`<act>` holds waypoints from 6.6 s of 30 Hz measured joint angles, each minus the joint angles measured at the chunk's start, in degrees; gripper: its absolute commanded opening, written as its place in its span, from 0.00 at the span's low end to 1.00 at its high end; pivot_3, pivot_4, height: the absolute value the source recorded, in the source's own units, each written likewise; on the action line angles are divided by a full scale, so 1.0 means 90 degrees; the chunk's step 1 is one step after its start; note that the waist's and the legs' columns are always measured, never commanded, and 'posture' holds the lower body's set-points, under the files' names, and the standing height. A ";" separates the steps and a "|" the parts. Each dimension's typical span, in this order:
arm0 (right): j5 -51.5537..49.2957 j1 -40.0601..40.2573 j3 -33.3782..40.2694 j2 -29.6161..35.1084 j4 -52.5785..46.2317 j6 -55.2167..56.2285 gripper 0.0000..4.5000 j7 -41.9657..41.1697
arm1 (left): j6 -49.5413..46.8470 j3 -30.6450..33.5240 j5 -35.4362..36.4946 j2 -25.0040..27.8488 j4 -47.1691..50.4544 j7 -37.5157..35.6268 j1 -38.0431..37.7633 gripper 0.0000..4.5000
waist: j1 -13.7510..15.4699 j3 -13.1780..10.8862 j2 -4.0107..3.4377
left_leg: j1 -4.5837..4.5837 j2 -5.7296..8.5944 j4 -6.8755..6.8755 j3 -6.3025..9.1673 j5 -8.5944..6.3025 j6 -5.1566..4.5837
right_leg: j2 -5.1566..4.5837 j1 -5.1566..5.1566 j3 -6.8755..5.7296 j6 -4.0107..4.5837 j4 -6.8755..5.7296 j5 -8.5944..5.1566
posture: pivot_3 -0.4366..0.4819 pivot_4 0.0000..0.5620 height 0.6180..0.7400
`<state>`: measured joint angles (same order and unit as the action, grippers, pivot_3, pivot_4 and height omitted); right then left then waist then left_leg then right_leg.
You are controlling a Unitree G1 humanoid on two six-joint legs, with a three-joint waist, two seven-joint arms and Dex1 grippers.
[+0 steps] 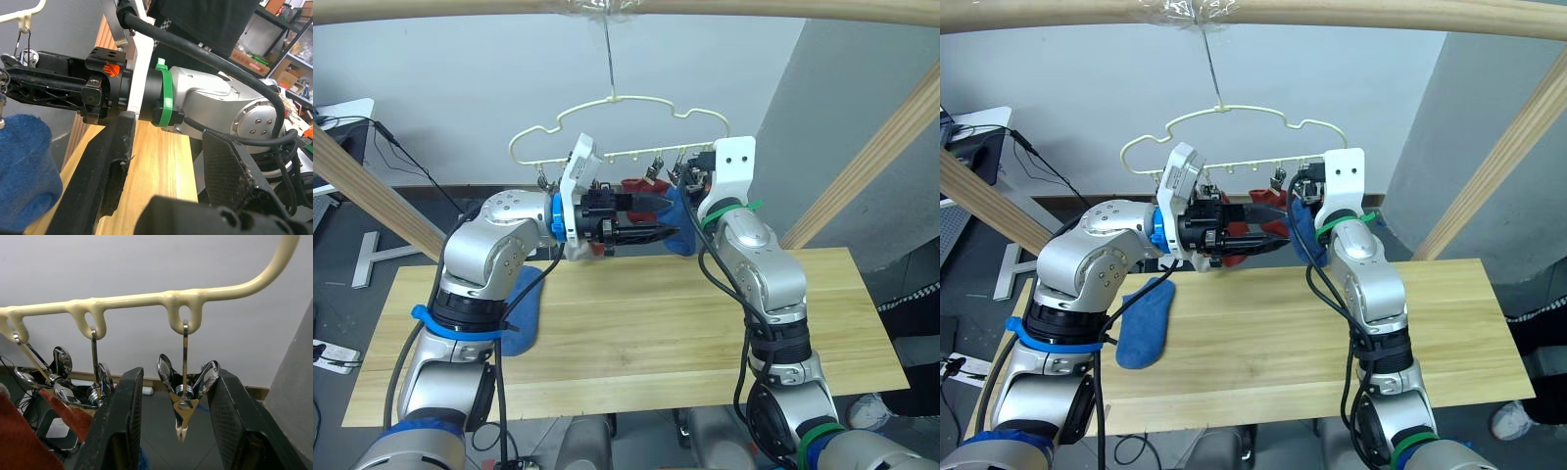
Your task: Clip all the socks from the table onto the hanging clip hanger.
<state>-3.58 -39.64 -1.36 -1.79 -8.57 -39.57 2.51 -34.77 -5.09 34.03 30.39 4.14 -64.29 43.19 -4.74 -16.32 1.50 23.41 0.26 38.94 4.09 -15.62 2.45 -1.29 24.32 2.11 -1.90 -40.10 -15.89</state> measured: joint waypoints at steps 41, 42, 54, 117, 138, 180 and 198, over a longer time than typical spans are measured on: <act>-0.0055 -0.0257 0.0110 0.0071 0.0518 0.0447 0.00 -0.0176 | 0.2101 -0.0191 -0.1550 -0.0426 -0.0282 0.0769 -0.0596 0.99 | 0.0010 0.0000 0.0000 | 0.0000 0.0000 0.0001 -0.0004 -0.0003 -0.0006 | -0.0001 0.0004 0.0003 0.0001 -0.0008 0.0000 | 0.43 0.41 0.83; -0.0058 -0.0257 0.0116 0.0071 0.0510 0.0440 0.00 -0.0182 | 0.2084 -0.0190 -0.1558 -0.0460 -0.0282 0.0841 -0.0599 0.99 | 0.0009 0.0000 0.0000 | 0.0000 0.0000 0.0001 -0.0004 -0.0003 -0.0006 | -0.0001 0.0004 0.0003 0.0001 -0.0008 0.0000 | 0.43 0.41 0.83; -0.0098 -0.0271 0.0152 0.0135 0.0409 0.0316 0.00 -0.0303 | 0.1872 0.0272 -0.2177 -0.0478 0.0362 0.2647 -0.2593 0.99 | -0.0005 0.0000 -0.0001 | -0.0001 -0.0007 0.0000 0.0000 -0.0010 -0.0018 | -0.0003 0.0007 0.0007 0.0001 -0.0013 0.0001 | 0.45 0.44 0.83; -0.0247 -0.0243 0.0011 0.0070 0.0094 -0.0260 0.00 -0.0524 | 0.2685 0.1419 -0.3012 -0.0100 -0.3155 0.3766 -0.3512 0.01 | -0.0002 0.0001 0.0000 | -0.0049 -0.0011 -0.0014 -0.0009 -0.0006 -0.0013 | -0.0008 -0.0009 0.0006 0.0014 -0.0044 0.0009 | 0.44 0.47 0.83; -0.0248 -0.0273 0.0061 0.0048 0.0084 -0.0331 0.00 -0.0474 | 0.1184 -0.0208 -0.1418 -0.2302 -0.1234 0.1577 -0.1385 0.01 | -0.0018 -0.0003 0.0001 | 0.0012 -0.0015 -0.0014 0.0006 -0.0005 -0.0013 | -0.0001 0.0010 0.0006 0.0014 0.0015 0.0009 | 0.41 0.47 0.83; -0.0338 -0.0367 0.0232 -0.0148 -0.0175 -0.0662 0.43 -0.0344 | 0.3203 0.0243 -0.2124 -0.3804 -0.2559 0.4238 -0.1089 0.00 | -0.0014 -0.0003 0.0001 | 0.0015 -0.0007 -0.0012 0.0007 -0.0004 -0.0013 | 0.0000 0.0009 -0.0003 0.0012 0.0016 0.0010 | 0.39 0.44 0.83; -0.1172 0.0779 0.0060 0.2307 -0.2403 -0.1641 1.00 -0.2165 | 0.4604 -0.0707 -0.3185 -0.0620 -0.2580 0.1537 -0.1971 0.50 | -0.0020 -0.0004 -0.0002 | 0.0014 -0.0012 -0.0019 0.0010 -0.0005 -0.0014 | 0.0003 0.0010 -0.0003 0.0013 0.0024 0.0009 | 0.41 0.45 0.83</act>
<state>-14.13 -32.62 -0.82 18.98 -30.20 -54.34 -16.98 6.67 -11.46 5.36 24.81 -19.08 -50.46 25.45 -4.92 -16.36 1.48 23.54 0.15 38.77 4.18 -15.67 2.33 -1.26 24.41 2.08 -1.78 -39.89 -15.81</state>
